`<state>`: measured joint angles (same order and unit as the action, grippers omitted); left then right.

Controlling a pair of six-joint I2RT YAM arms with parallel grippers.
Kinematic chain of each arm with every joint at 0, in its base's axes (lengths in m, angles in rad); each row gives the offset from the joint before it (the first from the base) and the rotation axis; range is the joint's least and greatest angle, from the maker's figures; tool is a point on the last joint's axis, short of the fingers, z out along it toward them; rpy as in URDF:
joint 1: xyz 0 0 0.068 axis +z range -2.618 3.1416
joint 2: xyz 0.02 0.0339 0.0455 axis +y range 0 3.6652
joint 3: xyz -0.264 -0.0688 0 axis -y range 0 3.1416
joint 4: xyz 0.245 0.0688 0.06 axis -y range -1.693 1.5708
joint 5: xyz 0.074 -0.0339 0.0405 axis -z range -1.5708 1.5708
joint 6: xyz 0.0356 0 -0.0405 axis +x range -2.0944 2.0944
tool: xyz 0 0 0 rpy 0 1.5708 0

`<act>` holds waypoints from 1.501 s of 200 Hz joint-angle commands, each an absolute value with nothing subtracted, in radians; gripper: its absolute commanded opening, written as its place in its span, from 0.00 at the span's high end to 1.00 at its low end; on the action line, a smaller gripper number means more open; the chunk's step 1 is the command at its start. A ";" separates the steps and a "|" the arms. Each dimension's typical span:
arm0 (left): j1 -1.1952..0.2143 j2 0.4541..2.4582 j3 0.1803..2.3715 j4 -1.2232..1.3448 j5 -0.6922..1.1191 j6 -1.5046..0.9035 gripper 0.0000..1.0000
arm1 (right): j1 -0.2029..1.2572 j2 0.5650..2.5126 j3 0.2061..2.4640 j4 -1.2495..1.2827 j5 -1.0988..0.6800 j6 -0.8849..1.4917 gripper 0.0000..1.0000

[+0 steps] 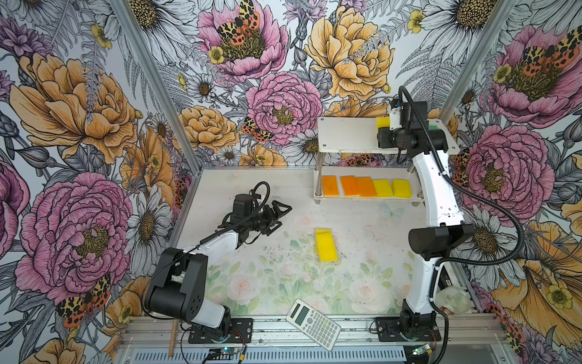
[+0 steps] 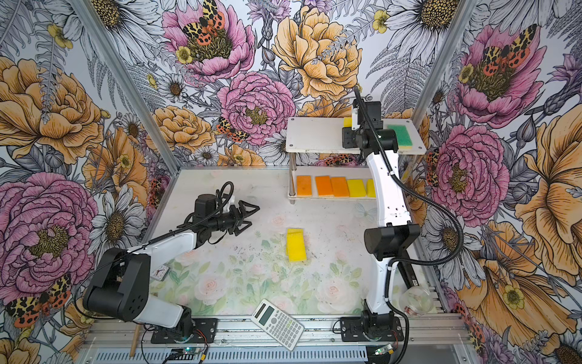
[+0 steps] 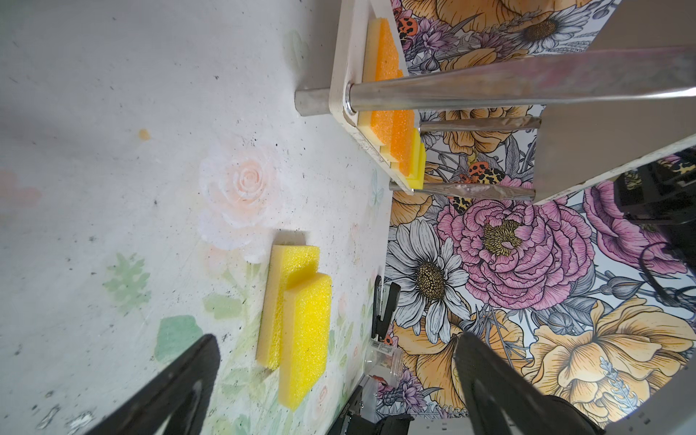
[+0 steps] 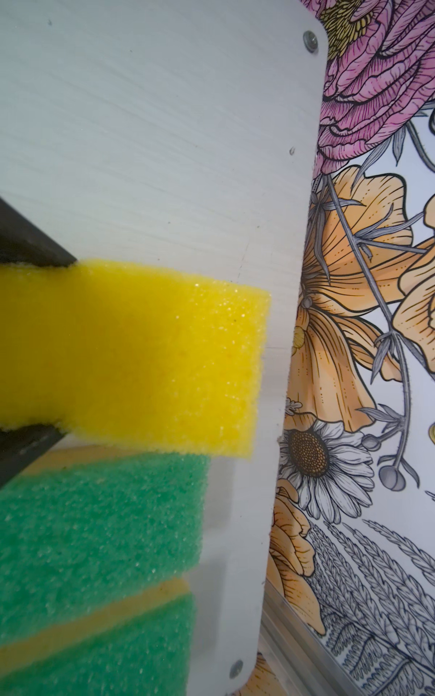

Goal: Arrange cleaning sponges on a shelf
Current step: Place the cleaning sponge at the shelf.

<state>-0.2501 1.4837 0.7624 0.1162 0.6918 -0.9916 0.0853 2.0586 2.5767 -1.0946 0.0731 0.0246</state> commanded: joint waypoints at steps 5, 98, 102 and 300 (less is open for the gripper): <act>-0.240 1.494 0.750 0.121 0.677 -0.966 0.01 | 0.081 2.086 2.591 -1.081 0.058 0.008 0.44; -0.235 1.482 0.738 0.122 0.677 -0.966 0.01 | 0.080 2.070 2.579 -1.080 -0.012 -0.021 0.44; -0.235 1.481 0.738 0.122 0.677 -0.966 0.01 | 0.080 2.069 2.578 -1.080 -0.012 -0.023 0.44; -0.235 1.486 0.736 0.122 0.679 -0.964 0.01 | 0.075 2.049 2.565 -1.044 0.030 -0.002 0.22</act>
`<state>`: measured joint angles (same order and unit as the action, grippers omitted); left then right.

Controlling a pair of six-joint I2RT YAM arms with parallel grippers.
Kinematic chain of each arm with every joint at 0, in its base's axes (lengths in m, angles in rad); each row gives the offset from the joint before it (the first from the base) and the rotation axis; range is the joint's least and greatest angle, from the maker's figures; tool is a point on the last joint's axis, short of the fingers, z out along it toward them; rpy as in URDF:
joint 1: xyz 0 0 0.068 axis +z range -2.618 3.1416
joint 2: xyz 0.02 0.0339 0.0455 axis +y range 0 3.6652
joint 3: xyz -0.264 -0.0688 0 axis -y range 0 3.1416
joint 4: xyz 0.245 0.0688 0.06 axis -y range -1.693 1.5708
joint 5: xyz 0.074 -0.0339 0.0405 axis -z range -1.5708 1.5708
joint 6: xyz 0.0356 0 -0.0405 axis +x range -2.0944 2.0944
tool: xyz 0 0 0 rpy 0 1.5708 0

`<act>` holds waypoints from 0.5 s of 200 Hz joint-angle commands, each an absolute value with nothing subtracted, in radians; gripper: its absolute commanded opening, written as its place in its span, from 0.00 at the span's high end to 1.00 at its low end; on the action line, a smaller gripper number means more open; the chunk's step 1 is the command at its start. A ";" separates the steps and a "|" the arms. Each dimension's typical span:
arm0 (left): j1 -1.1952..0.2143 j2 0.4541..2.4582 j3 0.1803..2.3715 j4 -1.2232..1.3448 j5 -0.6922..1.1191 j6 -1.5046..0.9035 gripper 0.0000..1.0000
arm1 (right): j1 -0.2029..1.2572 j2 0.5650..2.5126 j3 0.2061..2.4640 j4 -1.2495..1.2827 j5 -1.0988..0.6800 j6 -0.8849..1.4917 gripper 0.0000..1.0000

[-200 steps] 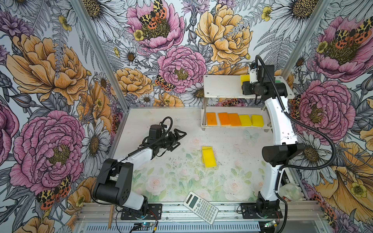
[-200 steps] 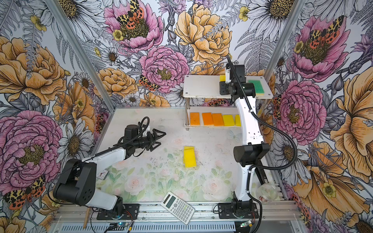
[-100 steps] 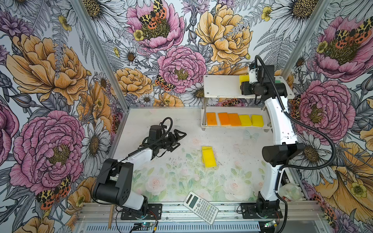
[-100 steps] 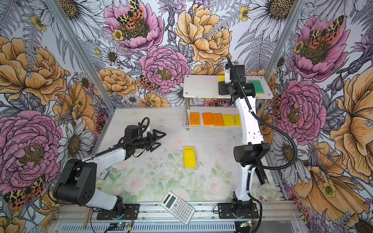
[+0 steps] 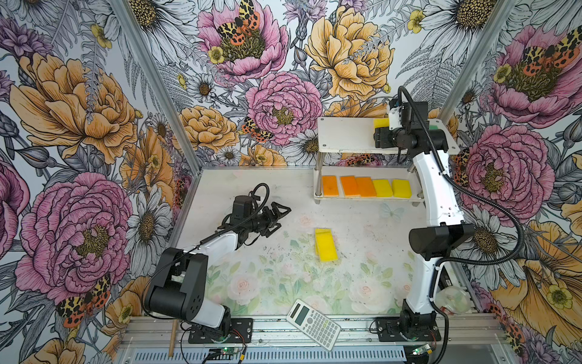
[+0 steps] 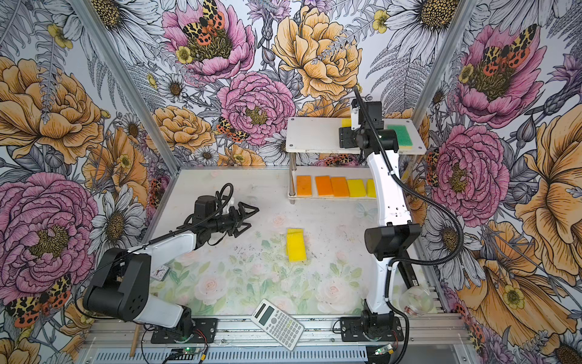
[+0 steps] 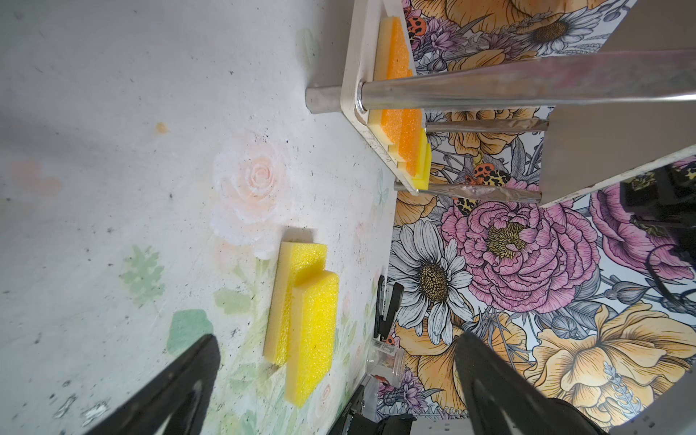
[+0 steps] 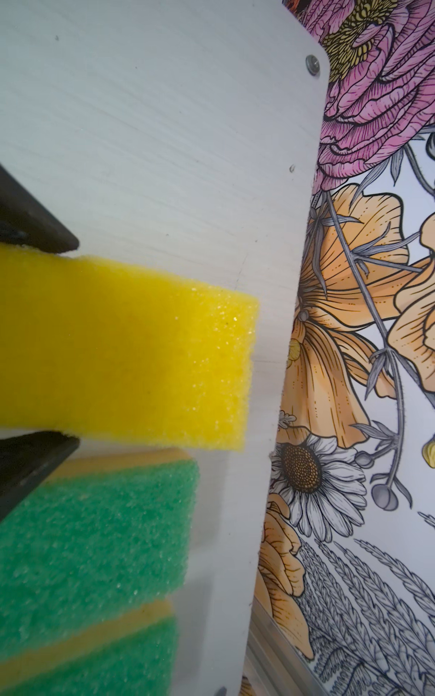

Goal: Arrange cleaning sponges on a shelf
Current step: Place the cleaning sponge at the shelf.

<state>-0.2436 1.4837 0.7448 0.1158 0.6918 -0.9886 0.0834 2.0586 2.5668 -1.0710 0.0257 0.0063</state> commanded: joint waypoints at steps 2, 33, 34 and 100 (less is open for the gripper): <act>-0.235 1.486 0.736 0.122 0.679 -0.965 0.01 | 0.075 2.050 2.565 -1.044 0.029 -0.002 0.22; -0.236 1.483 0.736 0.122 0.678 -0.965 0.01 | 0.074 2.046 2.568 -1.032 0.026 -0.008 0.18; -0.235 1.483 0.736 0.122 0.678 -0.965 0.01 | 0.074 2.046 2.568 -1.032 0.026 -0.008 0.18; -0.233 1.489 0.741 0.121 0.680 -0.966 0.01 | 0.064 2.024 2.585 -1.026 0.048 -0.036 0.14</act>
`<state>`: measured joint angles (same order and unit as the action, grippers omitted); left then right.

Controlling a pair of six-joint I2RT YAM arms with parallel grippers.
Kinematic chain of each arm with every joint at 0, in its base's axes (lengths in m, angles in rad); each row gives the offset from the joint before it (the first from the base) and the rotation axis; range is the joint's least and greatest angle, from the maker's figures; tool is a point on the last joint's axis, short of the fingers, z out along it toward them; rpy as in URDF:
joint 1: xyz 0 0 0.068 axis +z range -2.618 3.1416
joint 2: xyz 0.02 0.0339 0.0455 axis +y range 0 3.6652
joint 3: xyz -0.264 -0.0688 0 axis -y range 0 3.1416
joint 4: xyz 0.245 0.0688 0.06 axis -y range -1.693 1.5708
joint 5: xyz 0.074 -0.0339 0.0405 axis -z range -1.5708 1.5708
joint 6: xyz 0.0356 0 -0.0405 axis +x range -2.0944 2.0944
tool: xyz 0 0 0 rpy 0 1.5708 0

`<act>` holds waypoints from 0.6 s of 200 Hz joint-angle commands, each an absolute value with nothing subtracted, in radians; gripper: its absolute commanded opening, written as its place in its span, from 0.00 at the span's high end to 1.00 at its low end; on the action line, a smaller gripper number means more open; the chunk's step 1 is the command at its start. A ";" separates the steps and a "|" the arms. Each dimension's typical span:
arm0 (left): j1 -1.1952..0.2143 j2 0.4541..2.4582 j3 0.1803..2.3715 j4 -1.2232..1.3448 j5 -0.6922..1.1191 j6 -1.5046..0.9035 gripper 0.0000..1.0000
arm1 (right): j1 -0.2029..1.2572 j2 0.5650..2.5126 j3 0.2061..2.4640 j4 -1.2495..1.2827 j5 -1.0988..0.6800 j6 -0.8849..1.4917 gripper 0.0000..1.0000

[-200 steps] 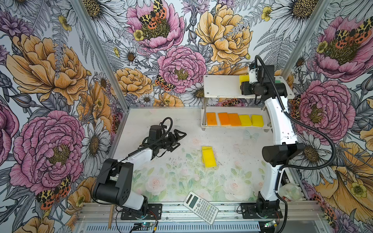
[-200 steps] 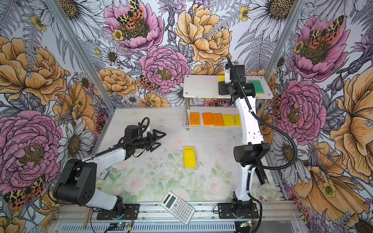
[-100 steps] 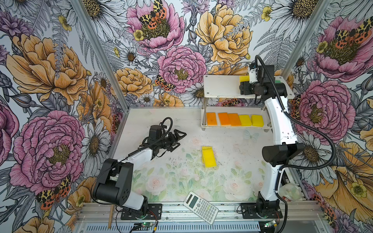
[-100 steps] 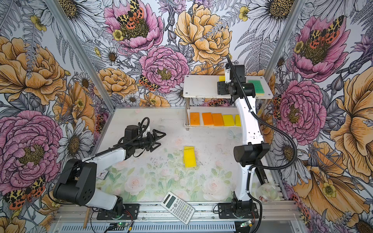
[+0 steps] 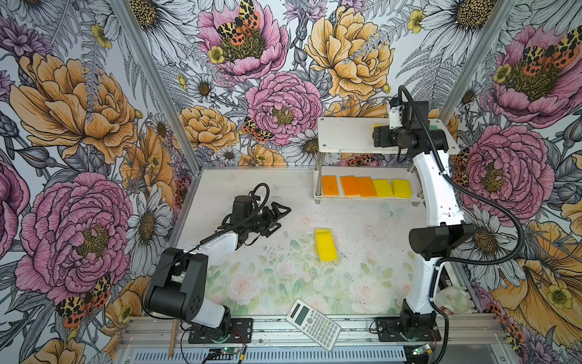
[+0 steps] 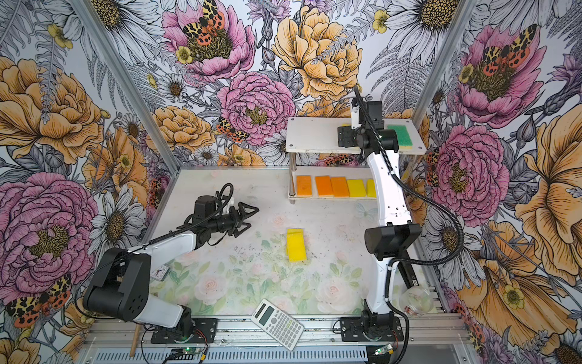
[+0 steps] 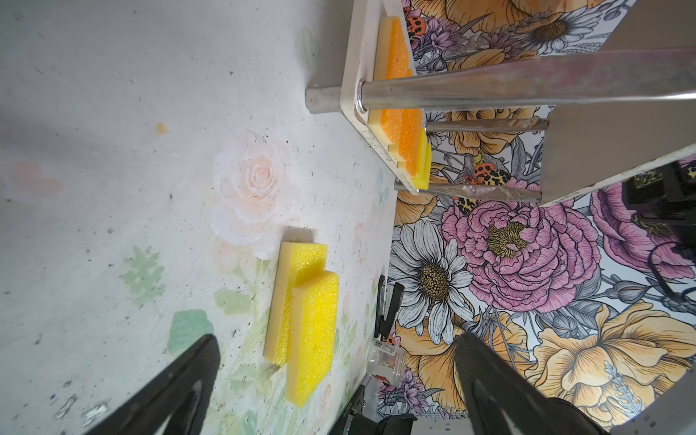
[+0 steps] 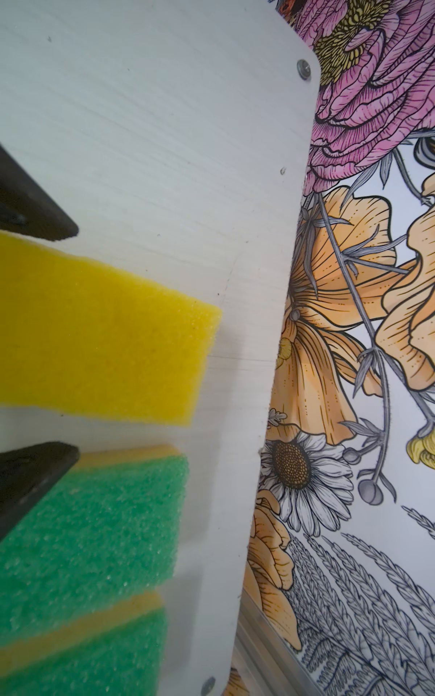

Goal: Arrange cleaning sponges on a shelf
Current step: Place the cleaning sponge at the shelf.

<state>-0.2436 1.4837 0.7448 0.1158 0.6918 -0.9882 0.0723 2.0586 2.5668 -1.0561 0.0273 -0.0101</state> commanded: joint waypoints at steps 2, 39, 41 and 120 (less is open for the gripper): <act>-0.235 1.489 0.741 0.122 0.679 -0.966 0.01 | 0.064 2.024 2.585 -1.026 0.050 -0.037 0.14; -0.237 1.491 0.741 0.121 0.678 -0.965 0.01 | 0.057 2.015 2.574 -1.028 0.072 -0.044 0.14; -0.239 1.491 0.741 0.122 0.678 -0.965 0.01 | 0.057 2.014 2.573 -1.028 0.071 -0.044 0.14; -0.238 1.493 0.742 0.123 0.680 -0.963 0.01 | 0.057 1.976 2.562 -1.028 0.009 -0.053 0.10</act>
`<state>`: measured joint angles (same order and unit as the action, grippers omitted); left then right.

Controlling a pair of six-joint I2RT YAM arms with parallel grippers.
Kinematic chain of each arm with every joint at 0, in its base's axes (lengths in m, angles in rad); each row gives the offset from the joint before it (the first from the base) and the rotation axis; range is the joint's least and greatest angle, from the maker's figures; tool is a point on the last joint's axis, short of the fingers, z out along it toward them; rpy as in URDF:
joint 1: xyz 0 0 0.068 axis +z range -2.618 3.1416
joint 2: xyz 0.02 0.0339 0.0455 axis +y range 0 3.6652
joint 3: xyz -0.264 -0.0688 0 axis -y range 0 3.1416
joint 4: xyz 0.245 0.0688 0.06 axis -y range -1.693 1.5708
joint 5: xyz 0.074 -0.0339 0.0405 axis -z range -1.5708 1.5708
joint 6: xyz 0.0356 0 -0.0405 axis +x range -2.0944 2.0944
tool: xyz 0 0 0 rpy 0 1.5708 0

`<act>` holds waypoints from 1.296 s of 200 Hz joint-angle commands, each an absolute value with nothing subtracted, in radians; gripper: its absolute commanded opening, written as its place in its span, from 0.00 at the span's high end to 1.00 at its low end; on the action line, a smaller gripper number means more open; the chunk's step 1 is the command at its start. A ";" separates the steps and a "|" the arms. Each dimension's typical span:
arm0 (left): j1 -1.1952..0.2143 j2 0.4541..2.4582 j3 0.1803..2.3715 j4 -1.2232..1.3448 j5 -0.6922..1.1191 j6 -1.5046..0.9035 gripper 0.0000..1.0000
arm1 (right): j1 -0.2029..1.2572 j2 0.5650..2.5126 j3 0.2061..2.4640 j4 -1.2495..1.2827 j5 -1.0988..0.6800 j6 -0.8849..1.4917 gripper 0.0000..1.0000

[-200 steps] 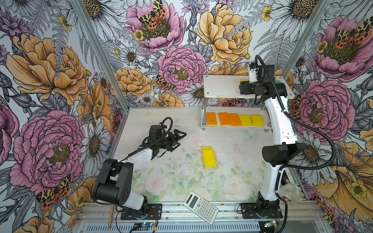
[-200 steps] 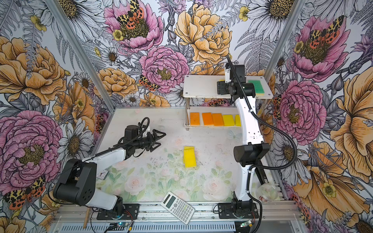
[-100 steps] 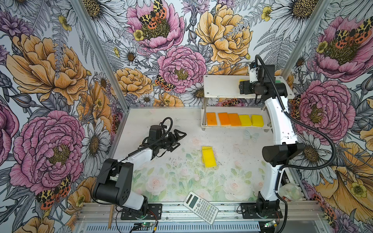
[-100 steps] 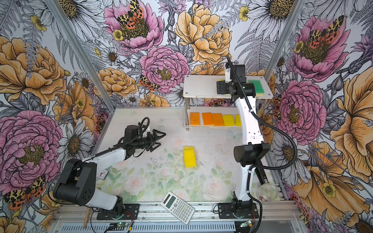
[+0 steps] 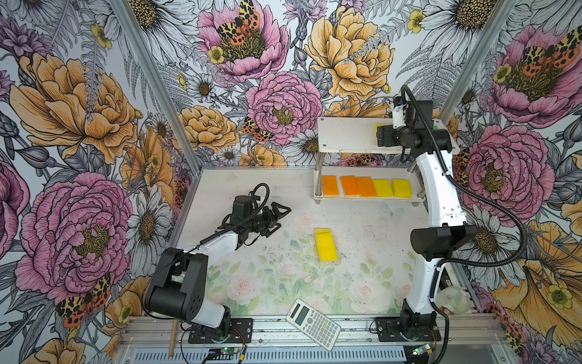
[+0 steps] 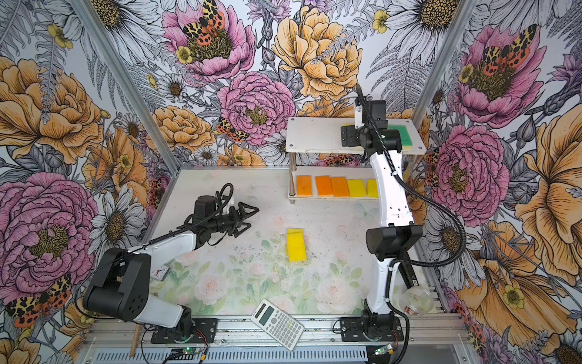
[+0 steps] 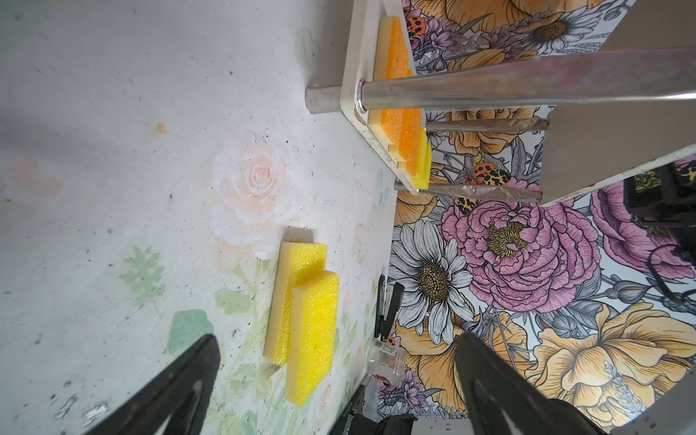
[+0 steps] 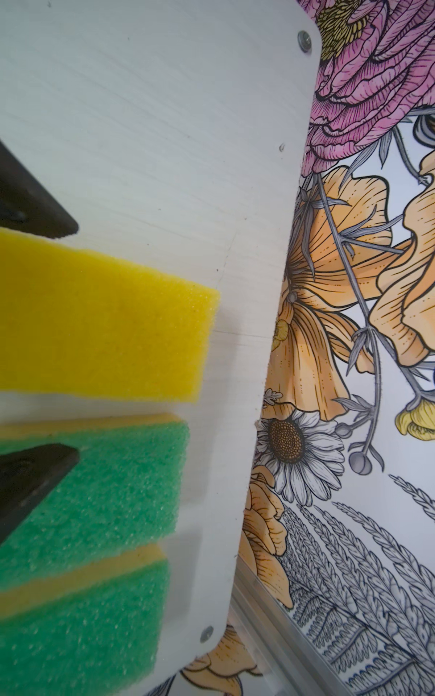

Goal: Arrange cleaning sponges on a shelf
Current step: Place the cleaning sponge at the shelf, then pick up the cleaning sponge.

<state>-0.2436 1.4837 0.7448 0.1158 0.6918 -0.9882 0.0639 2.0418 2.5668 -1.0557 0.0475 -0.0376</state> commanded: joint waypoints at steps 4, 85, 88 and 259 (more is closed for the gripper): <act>-0.239 1.493 0.742 0.123 0.681 -0.964 0.01 | 0.057 1.971 2.559 -1.027 -0.001 -0.052 0.10; -0.236 1.479 0.738 0.124 0.677 -0.965 0.01 | 0.067 1.824 2.423 -1.029 -0.170 0.086 0.00; -0.236 1.478 0.738 0.123 0.677 -0.965 0.01 | 0.068 1.815 2.413 -1.029 -0.171 0.095 0.00; -0.278 1.531 0.753 0.123 0.661 -0.977 0.01 | 0.598 1.393 1.137 -0.743 0.136 0.557 0.00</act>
<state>-0.2710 1.5082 0.7448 0.1165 0.6880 -0.9886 0.5545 1.4082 1.1912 -0.8433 0.0822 0.4408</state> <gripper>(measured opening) 0.989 0.996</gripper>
